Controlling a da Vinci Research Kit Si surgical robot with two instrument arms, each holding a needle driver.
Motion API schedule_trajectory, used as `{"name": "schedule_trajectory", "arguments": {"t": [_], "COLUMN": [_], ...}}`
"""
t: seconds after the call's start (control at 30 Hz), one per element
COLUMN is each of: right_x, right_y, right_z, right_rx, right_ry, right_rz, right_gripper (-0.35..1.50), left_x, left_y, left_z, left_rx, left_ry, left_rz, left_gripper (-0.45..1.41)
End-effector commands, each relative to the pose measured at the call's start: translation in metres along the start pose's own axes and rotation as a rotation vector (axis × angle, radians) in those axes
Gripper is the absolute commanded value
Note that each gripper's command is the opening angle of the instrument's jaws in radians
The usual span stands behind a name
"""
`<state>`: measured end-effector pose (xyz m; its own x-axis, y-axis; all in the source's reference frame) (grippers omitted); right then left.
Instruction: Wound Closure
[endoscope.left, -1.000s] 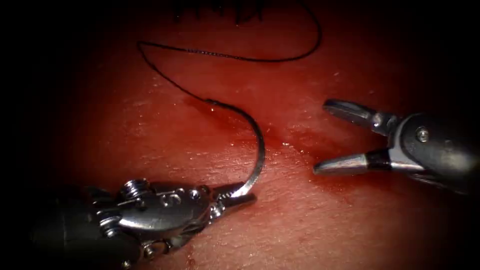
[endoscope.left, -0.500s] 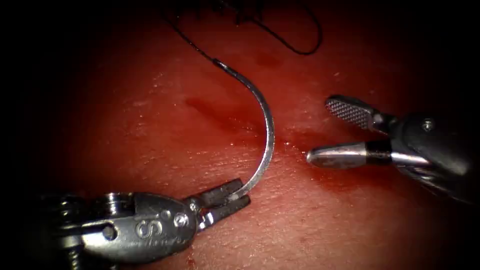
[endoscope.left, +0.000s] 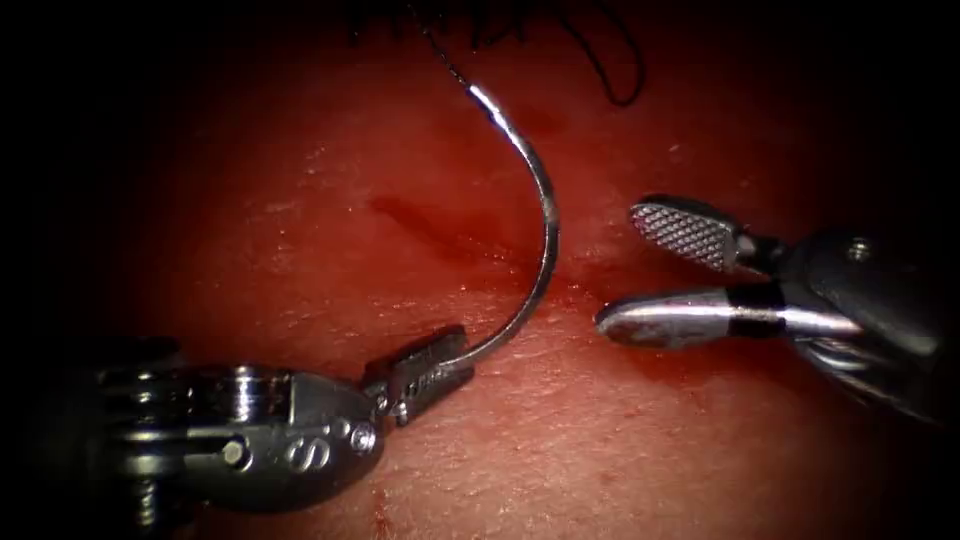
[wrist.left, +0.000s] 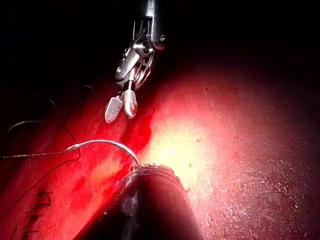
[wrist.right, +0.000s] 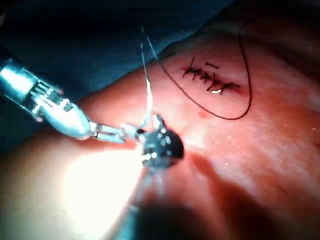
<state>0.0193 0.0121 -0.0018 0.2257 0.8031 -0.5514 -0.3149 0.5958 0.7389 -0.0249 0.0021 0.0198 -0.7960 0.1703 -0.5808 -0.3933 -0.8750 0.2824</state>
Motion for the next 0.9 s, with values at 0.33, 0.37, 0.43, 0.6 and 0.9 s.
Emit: {"name": "schedule_trajectory", "arguments": {"t": [0.33, 0.37, 0.43, 0.6, 0.9], "right_x": [0.0002, 0.0003, 0.0003, 0.0004, 0.0011], "right_y": [-0.0002, -0.0002, -0.0003, -0.0005, -0.0002], "right_z": [0.002, 0.0021, 0.0022, 0.0027, 0.0028], "right_rx": [0.0, 0.0, -0.001, -0.004, -0.013], "right_ry": [0.003, 0.003, 0.003, 0.005, 0.017], "right_rz": [0.003, 0.003, 0.004, 0.005, 0.01], "right_gripper": [1.11, 1.13, 1.15, 1.16, 1.03], "left_x": [0.0009, 0.001, 0.0012, 0.0013, 0.0015], "left_y": [0.0001, 0.0001, 0.0, 0.0001, 0.0004], "left_z": [0.0, -0.0001, -0.0002, -0.0003, -0.0005], "left_rx": [0.064, 0.064, 0.064, 0.069, 0.064], "left_ry": [0.058, 0.074, 0.089, 0.11, 0.137], "left_rz": [0.135, 0.149, 0.151, 0.199, 0.243], "left_gripper": [-0.45, -0.45, -0.45, -0.45, -0.45]}}
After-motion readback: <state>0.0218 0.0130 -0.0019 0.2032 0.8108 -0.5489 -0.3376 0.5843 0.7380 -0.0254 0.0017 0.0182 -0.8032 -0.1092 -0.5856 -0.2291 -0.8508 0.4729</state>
